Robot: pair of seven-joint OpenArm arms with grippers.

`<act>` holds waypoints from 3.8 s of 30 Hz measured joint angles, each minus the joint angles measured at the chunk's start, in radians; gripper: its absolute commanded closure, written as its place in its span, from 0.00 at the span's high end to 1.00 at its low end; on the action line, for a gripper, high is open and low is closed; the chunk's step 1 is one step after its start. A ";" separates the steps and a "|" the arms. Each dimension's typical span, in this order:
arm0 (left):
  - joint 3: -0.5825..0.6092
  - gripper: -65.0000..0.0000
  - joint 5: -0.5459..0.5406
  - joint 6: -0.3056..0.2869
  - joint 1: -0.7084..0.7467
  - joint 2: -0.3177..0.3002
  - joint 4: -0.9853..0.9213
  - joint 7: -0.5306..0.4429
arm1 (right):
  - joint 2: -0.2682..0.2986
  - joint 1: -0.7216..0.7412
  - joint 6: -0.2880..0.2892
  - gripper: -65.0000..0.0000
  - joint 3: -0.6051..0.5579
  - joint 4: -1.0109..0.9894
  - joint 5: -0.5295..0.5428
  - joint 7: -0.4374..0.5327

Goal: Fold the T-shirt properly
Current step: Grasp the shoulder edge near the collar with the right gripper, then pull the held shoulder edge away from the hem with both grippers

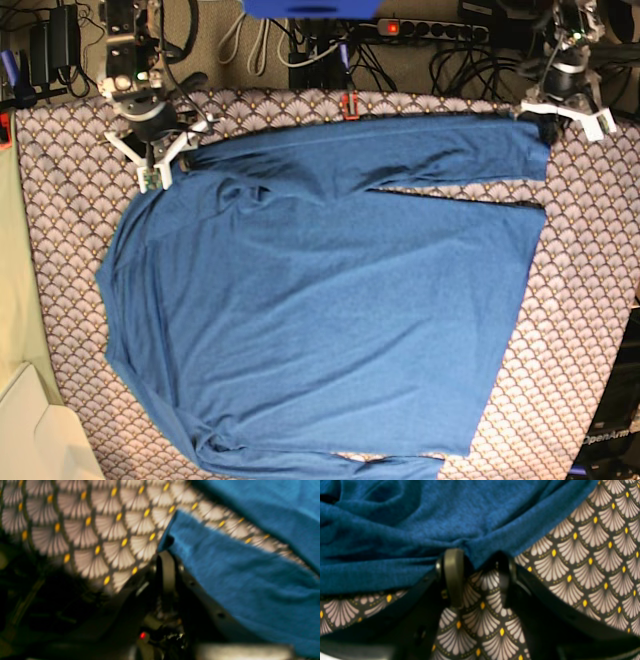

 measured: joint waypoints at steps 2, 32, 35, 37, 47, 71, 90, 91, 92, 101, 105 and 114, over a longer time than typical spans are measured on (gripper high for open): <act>0.000 0.02 0.000 0.000 0.002 0.003 0.015 0.001 | 0.000 0.003 0.000 0.19 0.000 -0.002 0.008 -0.001; -0.001 0.02 0.001 0.010 -0.137 -0.027 0.114 0.136 | 0.000 0.012 0.007 0.00 -0.001 0.094 -0.001 -0.040; -0.001 0.02 -0.001 0.010 -0.177 -0.029 0.114 0.146 | 0.000 0.034 0.006 0.00 -0.001 0.103 -0.002 -0.042; -0.001 0.02 -0.001 0.010 -0.188 -0.029 0.114 0.151 | 0.000 0.047 0.006 0.00 -0.001 0.108 -0.001 -0.042; -0.001 0.02 0.003 0.012 -0.283 -0.029 0.108 0.162 | 0.001 0.141 0.007 0.00 -0.001 0.103 -0.001 -0.045; -0.060 0.02 0.006 0.015 -0.413 -0.018 0.011 0.272 | 0.003 0.289 0.007 0.00 -0.009 -0.025 -0.001 -0.048; -0.068 0.03 0.003 0.013 -0.455 -0.024 -0.082 0.276 | 0.003 0.352 0.007 0.00 -0.012 -0.092 -0.001 -0.045; -0.068 0.03 0.003 0.011 -0.457 -0.024 -0.082 0.275 | 0.003 0.352 0.007 0.00 -0.012 -0.096 -0.001 -0.045; -0.067 0.03 0.003 0.011 -0.459 -0.024 -0.082 0.273 | 0.003 0.352 0.007 0.00 -0.011 -0.105 -0.001 -0.045; -0.065 0.03 0.003 0.013 -0.486 -0.024 -0.082 0.274 | 0.003 0.352 0.007 0.00 -0.011 -0.126 -0.001 -0.045; -0.061 0.03 0.003 0.011 -0.503 -0.024 -0.086 0.272 | 0.003 0.352 0.007 0.00 -0.011 -0.126 -0.001 -0.045; -0.065 0.02 -0.008 0.011 -0.479 -0.016 -0.111 0.293 | 0.003 0.352 0.007 0.00 -0.011 -0.126 -0.001 -0.045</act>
